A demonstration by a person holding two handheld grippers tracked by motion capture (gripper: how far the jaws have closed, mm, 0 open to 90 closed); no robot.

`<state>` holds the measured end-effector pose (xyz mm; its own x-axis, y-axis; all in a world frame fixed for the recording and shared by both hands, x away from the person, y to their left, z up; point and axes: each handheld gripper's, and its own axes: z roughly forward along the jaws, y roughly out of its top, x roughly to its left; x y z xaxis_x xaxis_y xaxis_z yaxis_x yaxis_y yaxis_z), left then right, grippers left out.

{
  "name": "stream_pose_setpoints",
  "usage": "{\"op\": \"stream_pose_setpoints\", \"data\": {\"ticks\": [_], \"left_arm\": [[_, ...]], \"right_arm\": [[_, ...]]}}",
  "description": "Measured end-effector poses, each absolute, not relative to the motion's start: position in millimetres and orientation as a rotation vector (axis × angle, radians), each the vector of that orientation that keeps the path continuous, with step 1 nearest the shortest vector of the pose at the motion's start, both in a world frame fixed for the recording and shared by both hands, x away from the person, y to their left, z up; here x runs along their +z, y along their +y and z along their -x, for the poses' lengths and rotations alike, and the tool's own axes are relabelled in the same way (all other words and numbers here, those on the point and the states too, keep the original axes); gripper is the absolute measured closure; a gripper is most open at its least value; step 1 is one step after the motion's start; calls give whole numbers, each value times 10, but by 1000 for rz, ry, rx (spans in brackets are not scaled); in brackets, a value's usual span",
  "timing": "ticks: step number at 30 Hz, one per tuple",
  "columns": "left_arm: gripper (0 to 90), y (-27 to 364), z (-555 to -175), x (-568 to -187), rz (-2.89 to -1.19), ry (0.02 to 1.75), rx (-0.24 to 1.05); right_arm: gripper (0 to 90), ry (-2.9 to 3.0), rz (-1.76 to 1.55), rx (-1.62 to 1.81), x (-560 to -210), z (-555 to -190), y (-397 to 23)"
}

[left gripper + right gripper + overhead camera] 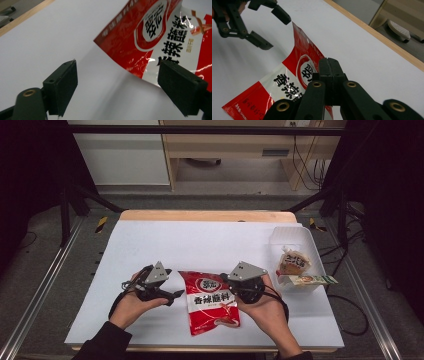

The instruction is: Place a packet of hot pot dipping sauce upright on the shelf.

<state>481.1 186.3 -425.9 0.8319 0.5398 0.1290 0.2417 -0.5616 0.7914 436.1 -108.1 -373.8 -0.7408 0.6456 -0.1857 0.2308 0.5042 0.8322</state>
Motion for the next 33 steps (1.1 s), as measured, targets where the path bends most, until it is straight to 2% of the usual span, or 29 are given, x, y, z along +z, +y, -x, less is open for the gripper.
{"op": "stream_pose_setpoints", "data": {"ticks": [8, 9, 10, 11, 12, 15, 16, 17, 22, 24, 30, 32, 33], "left_arm": [[299, 1649, -4919, -4188, -2188, 493, 479], [390, 1624, -4941, -4181, -2184, 491, 473], [434, 1624, -4941, -4181, -2184, 491, 473], [434, 1616, -4954, -4175, -2178, 495, 453], [540, 1610, -4964, -4170, -2182, 489, 431], [746, 1586, -4968, -4145, -2213, 472, 417], [788, 1580, -4959, -4133, -2211, 470, 416], [877, 1580, -4952, -4117, -2208, 464, 402], [900, 1580, -4871, -4030, -2211, 395, 410], [900, 1572, -4837, -3994, -2213, 375, 431], [900, 1553, -4780, -3889, -2218, 332, 464], [900, 1546, -4763, -3852, -2213, 318, 469], [900, 1542, -4754, -3836, -2212, 315, 472]], "right_arm": [[900, 2281, -684, 1172, -3700, -4287, -1080], [900, 2284, -679, 1171, -3684, -4272, -1091], [900, 2284, -679, 1171, -3684, -4272, -1091], [900, 2284, -676, 1173, -3679, -4269, -1096], [900, 2283, -673, 1172, -3672, -4266, -1106], [900, 2288, -674, 1167, -3662, -4266, -1130], [900, 2291, -673, 1161, -3661, -4271, -1139], [900, 2294, -670, 1146, -3655, -4280, -1164], [900, 2304, -657, 1140, -3620, -4318, -1255], [750, 2299, -634, 1129, -3604, -4354, -1306], [517, 2347, -597, 1023, -3580, -4451, -1375], [454, 2389, -605, 1008, -3594, -4523, -1393], [454, 2389, -605, 1008, -3594, -4523, -1393]]}}
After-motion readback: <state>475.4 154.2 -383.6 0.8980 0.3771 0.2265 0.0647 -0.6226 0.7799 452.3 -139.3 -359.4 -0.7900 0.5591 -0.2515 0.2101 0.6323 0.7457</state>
